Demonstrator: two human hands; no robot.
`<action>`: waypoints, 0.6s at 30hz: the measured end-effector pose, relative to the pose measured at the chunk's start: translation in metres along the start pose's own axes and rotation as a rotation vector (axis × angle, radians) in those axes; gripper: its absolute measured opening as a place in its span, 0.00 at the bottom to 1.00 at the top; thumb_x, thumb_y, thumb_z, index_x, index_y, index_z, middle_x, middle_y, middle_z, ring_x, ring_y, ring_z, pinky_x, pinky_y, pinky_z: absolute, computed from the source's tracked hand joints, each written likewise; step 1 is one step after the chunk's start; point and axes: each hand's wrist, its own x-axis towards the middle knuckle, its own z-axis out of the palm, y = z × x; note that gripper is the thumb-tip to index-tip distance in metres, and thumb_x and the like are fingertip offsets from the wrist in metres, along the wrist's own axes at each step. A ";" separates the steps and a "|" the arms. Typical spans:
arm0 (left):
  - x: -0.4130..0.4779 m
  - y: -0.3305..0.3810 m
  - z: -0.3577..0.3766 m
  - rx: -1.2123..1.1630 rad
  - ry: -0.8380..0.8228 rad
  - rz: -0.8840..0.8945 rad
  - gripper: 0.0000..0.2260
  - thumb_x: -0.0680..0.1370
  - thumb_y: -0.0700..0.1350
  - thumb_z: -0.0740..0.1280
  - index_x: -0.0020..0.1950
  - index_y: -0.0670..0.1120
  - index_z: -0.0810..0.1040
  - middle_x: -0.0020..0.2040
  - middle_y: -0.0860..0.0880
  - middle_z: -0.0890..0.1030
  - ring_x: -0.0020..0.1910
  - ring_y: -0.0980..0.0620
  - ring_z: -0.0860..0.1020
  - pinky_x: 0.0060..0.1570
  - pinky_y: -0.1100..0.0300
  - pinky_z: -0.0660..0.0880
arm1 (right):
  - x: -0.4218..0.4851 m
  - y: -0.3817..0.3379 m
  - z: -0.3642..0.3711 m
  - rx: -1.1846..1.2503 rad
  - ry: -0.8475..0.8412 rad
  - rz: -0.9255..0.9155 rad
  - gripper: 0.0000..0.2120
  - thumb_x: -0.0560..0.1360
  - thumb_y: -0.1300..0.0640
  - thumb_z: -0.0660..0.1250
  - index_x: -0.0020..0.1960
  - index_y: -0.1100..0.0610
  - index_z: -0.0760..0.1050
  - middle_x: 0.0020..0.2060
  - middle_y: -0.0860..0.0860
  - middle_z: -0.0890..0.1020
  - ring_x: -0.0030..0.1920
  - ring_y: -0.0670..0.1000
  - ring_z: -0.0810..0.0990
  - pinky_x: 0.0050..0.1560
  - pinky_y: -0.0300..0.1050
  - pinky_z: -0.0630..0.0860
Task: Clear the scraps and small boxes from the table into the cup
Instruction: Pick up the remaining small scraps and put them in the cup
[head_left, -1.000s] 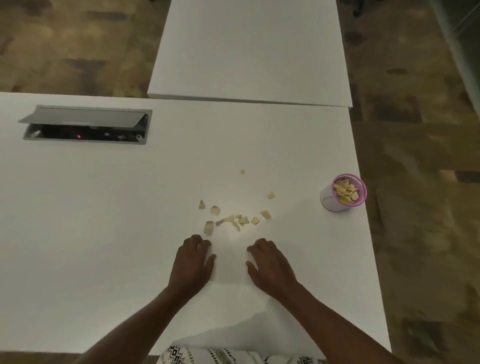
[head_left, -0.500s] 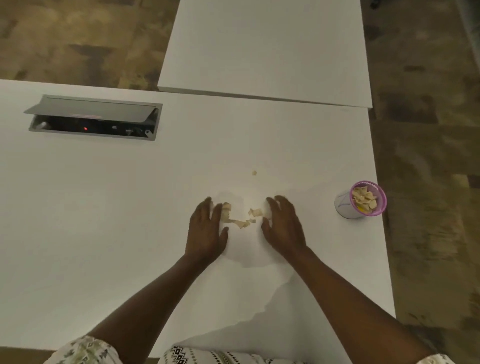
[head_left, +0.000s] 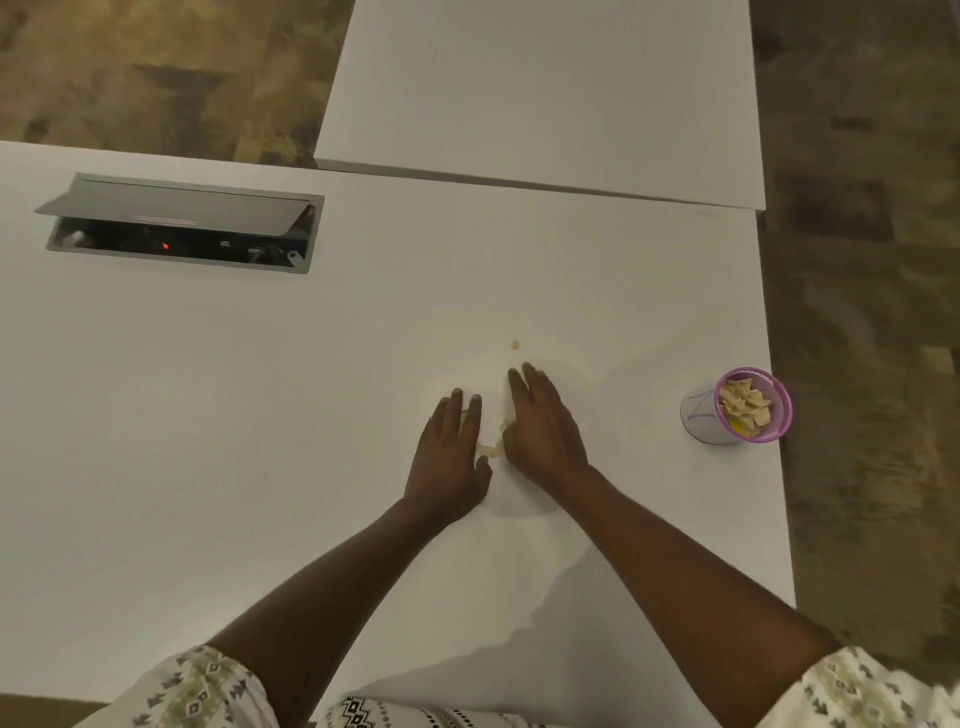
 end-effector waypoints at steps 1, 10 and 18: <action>0.002 0.000 -0.001 0.041 0.010 -0.010 0.35 0.78 0.48 0.63 0.82 0.44 0.50 0.82 0.40 0.51 0.81 0.40 0.52 0.79 0.47 0.53 | 0.011 0.000 -0.006 -0.026 0.006 -0.022 0.35 0.75 0.64 0.61 0.80 0.59 0.53 0.80 0.57 0.54 0.80 0.57 0.52 0.77 0.51 0.57; 0.015 -0.015 -0.014 0.157 -0.063 0.045 0.34 0.75 0.40 0.62 0.81 0.46 0.56 0.81 0.41 0.56 0.76 0.39 0.59 0.69 0.47 0.69 | 0.069 0.012 -0.043 -0.236 -0.204 -0.174 0.31 0.75 0.66 0.57 0.78 0.59 0.58 0.80 0.54 0.54 0.78 0.58 0.54 0.72 0.58 0.65; 0.005 0.002 -0.006 0.179 -0.033 -0.012 0.25 0.79 0.48 0.62 0.76 0.44 0.65 0.76 0.40 0.64 0.68 0.40 0.69 0.57 0.48 0.75 | 0.003 0.015 -0.008 -0.265 -0.241 -0.324 0.30 0.72 0.59 0.61 0.74 0.62 0.65 0.75 0.60 0.64 0.74 0.61 0.64 0.69 0.57 0.69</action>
